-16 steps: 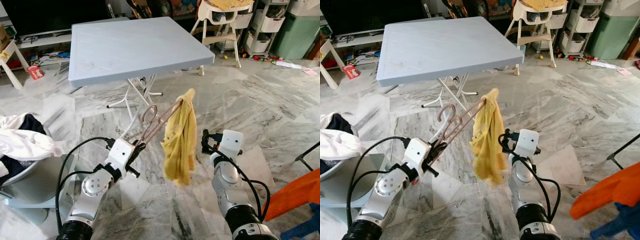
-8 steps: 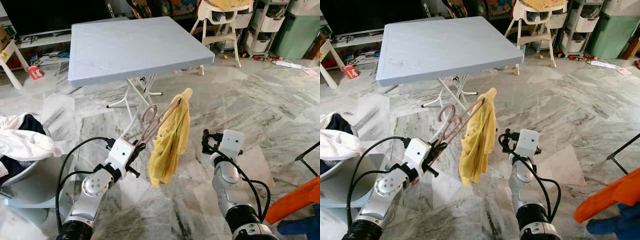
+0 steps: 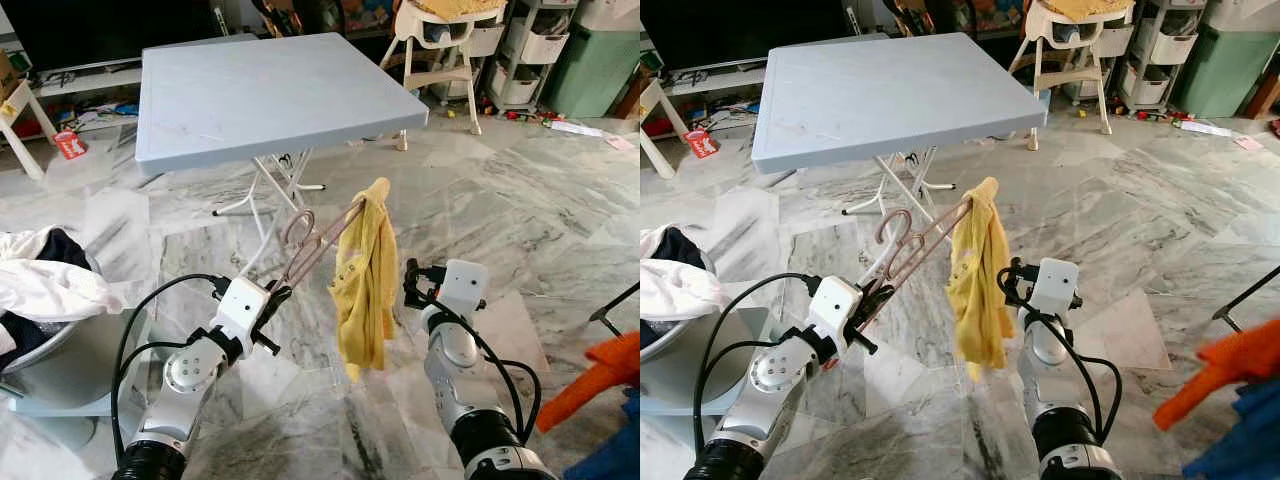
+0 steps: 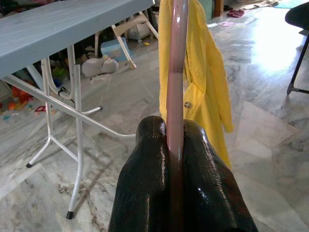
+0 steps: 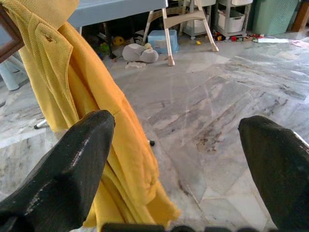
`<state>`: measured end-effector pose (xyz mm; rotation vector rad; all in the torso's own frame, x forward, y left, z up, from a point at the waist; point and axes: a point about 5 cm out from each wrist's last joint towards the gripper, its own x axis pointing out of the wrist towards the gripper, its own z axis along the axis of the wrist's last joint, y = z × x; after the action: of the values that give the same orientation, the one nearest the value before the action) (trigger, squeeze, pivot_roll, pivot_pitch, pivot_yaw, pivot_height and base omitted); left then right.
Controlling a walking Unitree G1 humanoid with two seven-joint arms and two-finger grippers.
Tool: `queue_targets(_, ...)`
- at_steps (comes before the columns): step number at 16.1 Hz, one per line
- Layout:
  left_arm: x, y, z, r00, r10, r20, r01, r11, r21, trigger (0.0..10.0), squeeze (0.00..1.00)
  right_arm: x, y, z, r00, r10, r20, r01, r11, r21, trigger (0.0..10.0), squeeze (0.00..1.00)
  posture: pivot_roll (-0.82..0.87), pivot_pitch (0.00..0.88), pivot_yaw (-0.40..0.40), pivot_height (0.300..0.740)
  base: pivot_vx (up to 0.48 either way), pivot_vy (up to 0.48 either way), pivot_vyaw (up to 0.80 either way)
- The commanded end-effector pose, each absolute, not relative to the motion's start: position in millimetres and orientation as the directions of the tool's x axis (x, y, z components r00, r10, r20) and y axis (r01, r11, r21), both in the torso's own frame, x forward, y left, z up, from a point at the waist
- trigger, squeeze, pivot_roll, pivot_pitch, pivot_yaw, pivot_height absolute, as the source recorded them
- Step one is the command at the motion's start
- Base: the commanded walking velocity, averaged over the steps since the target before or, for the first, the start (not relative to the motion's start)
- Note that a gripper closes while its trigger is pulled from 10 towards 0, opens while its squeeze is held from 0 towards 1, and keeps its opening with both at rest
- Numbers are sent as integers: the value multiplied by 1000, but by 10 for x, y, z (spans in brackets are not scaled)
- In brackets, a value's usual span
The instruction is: Hang hanger
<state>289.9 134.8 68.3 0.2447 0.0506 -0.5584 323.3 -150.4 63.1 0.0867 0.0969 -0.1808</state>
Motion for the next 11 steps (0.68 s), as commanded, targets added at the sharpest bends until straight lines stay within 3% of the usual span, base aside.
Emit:
queue_targets(1,2949,1349,830,857,-514,-44,509,830,229,0,0,3253,-1535,654,978,-183,-99,191,978,83,10000,0,20,29,325,740,0,0,0)
queue_targets(11,2949,1349,830,857,-514,-44,509,830,229,0,0,3253,-1535,654,978,-183,-99,191,978,83,10000,0,20,29,325,740,0,0,0)
